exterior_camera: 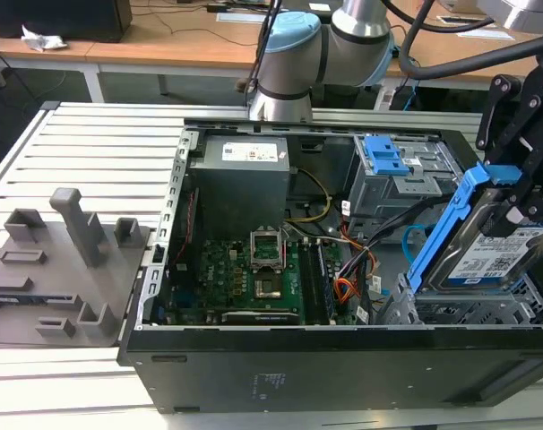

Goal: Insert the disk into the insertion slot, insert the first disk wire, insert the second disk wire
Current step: 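Insert the disk into the insertion slot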

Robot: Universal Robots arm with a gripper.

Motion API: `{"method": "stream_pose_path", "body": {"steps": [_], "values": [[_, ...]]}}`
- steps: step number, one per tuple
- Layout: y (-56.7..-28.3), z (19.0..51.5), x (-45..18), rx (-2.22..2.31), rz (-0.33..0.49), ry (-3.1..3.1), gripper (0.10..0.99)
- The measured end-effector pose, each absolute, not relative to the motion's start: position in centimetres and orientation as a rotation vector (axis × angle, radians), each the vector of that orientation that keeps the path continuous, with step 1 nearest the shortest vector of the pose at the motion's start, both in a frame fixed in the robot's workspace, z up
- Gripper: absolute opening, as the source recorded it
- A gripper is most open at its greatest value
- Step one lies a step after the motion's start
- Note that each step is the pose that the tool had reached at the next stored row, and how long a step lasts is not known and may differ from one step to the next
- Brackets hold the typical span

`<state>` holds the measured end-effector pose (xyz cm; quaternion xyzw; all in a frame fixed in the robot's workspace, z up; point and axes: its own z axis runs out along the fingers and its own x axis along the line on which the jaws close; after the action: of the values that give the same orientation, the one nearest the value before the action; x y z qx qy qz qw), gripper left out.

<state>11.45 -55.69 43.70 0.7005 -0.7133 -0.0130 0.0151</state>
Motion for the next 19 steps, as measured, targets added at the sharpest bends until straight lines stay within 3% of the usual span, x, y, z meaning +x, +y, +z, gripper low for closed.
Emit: {"method": "stream_pose_path", "body": {"steps": [19], "values": [[-55.3, 41.2, 11.7, 2.18, -0.04, -2.22, 0.365]]}}
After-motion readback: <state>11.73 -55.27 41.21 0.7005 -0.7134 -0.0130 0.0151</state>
